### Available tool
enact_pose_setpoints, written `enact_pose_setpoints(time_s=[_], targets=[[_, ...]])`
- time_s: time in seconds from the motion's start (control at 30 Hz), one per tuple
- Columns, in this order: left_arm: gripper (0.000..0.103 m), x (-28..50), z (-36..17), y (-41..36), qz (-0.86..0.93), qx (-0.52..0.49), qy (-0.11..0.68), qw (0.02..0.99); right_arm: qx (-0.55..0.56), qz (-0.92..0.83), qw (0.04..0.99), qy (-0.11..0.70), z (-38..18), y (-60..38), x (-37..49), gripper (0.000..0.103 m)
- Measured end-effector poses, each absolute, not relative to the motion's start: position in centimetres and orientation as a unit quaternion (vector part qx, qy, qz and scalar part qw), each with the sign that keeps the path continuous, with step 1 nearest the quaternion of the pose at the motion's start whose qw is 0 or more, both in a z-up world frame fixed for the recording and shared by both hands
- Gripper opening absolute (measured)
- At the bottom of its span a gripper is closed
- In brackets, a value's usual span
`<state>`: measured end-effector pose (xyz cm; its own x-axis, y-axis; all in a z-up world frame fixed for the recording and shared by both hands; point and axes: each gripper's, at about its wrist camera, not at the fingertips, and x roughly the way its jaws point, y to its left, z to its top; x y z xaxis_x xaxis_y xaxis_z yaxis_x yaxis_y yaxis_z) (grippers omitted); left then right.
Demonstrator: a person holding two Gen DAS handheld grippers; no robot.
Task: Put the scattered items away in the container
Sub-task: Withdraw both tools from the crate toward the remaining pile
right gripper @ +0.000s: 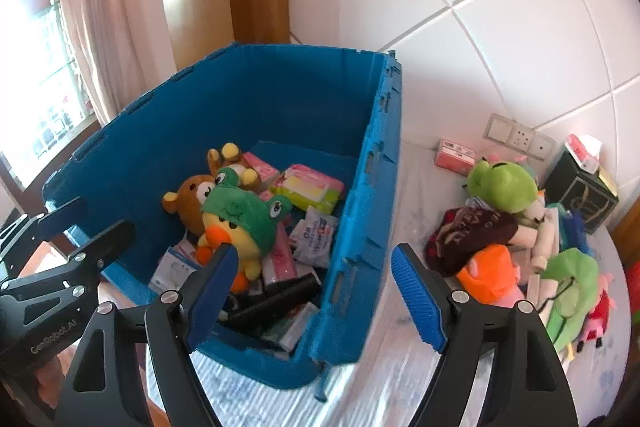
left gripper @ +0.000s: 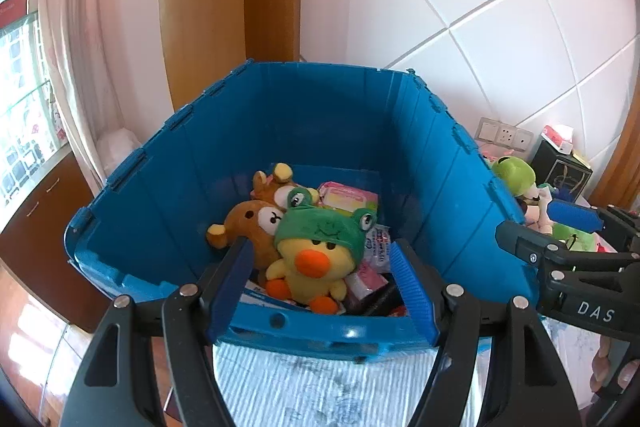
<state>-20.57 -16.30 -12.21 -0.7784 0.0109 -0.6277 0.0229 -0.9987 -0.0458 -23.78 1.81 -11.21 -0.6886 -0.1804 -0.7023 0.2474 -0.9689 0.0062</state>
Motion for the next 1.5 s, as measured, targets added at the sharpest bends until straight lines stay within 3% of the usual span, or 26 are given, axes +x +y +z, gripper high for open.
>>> enact_pose_setpoints(time_s=[0.53, 1.0, 1.23, 1.5], targets=[[0.07, -16.0, -10.8, -8.9, -0.948, 0.313, 0.014, 0.052, 0.353, -0.918, 0.175, 0.033, -10.4, 8.5, -20.5, 0.079], [0.07, -9.8, -12.2, 4.1, -0.949, 0.312, 0.015, 0.027, 0.36, -0.917, 0.173, -0.007, -13.1, 23.9, -14.6, 0.079], [0.07, -9.6, -13.8, 10.2, -0.942, 0.334, -0.005, -0.018, 0.379, -0.916, 0.111, -0.069, -15.9, 32.9, -12.0, 0.079], [0.07, -12.1, -16.3, 14.5, -0.938, 0.336, -0.022, -0.085, 0.391, -0.911, -0.028, -0.129, -18.6, 42.8, -9.3, 0.079]])
